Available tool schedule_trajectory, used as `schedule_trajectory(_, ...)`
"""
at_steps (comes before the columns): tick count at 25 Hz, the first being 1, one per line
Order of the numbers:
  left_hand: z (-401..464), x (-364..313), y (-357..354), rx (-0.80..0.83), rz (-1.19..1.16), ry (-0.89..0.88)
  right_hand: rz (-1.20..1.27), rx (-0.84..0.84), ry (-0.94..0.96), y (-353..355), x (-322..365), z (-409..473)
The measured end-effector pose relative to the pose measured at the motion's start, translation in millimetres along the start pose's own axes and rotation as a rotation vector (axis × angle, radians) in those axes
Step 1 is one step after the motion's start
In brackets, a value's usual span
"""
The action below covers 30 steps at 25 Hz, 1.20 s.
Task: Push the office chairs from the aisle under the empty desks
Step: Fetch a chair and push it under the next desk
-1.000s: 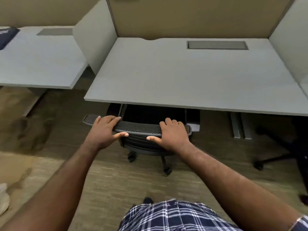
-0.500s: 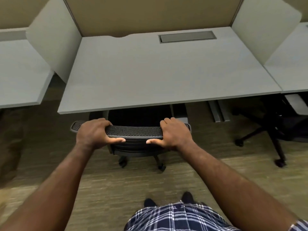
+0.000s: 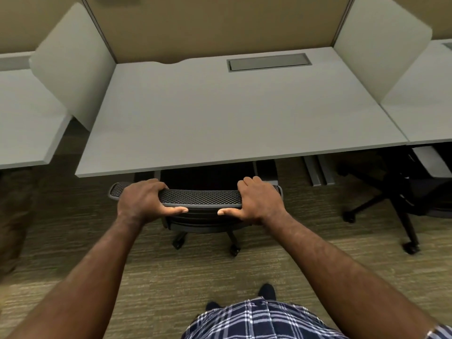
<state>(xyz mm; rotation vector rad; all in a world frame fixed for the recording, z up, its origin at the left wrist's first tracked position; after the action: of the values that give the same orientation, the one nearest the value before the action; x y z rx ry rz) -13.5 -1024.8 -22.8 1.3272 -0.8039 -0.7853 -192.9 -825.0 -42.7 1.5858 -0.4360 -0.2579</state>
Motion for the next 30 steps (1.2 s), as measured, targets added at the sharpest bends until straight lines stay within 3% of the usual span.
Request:
schedule_trajectory(20, 106.7, -153.0, -10.6, -0.006, -0.082, 0.053, -0.103, -0.029, 0.057, 25.4, -190.4, 17.2)
schedule_trajectory(30, 142.8, -185.2, -10.2, -0.042, -0.1, 0.077, -0.125, -0.047, 0.09, 32.3, -241.0, 38.7)
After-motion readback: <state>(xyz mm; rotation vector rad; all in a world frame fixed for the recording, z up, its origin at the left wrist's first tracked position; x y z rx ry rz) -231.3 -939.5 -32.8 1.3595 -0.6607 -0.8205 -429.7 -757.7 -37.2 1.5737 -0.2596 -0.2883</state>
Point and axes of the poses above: each hand's wrist, its own z-axis towards the middle knuckle, its own y-axis out of the back of the hand, x = y × z, the point moved 6 cm from there along z, towards the middle knuckle, and after that the axes turned 4 degrees about z, right-handed, at the moved point
